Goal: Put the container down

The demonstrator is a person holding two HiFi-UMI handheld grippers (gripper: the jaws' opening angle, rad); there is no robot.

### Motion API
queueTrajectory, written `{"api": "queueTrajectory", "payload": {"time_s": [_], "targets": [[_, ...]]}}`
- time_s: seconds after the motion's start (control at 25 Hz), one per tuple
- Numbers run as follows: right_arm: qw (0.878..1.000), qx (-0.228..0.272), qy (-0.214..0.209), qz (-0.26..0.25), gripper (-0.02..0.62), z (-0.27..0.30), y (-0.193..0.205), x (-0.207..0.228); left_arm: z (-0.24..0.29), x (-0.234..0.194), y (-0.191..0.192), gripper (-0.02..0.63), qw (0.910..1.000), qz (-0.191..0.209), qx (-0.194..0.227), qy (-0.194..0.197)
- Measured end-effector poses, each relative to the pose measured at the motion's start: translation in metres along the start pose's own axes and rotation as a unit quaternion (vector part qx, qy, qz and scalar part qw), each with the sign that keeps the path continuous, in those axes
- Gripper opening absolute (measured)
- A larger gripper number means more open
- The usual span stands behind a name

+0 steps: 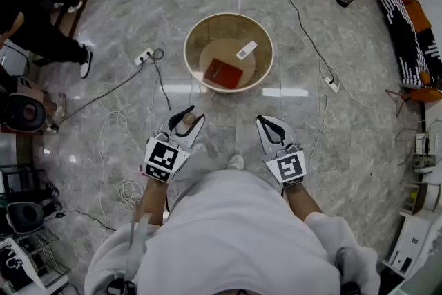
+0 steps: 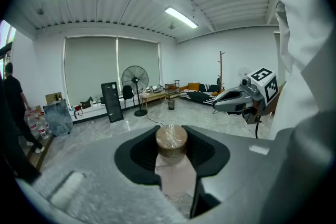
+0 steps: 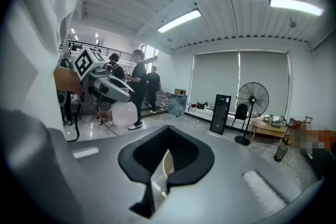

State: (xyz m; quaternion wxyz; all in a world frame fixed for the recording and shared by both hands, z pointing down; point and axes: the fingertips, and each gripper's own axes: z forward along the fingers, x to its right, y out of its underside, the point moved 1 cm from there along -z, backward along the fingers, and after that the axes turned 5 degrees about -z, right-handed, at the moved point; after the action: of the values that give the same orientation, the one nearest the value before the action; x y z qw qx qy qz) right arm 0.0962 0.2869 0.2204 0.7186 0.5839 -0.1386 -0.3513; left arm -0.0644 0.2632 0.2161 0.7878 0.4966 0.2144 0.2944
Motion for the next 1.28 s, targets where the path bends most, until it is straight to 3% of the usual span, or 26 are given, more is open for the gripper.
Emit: {"api": "queueTrajectory", "payload": {"time_s": [0.76, 1.28], "targets": [[1.0, 0.004, -0.012, -0.007, 0.005, -0.024, 0.012, -0.005, -0.007, 0.022, 0.003, 0.132, 1.0, -0.003, -0.004, -0.008], [1.0, 0.002, 0.002, 0.008, 0.005, -0.021, 0.034, 0.021, 0.027, 0.01, 0.006, 0.132, 0.9995, -0.019, -0.003, -0.024]]}}
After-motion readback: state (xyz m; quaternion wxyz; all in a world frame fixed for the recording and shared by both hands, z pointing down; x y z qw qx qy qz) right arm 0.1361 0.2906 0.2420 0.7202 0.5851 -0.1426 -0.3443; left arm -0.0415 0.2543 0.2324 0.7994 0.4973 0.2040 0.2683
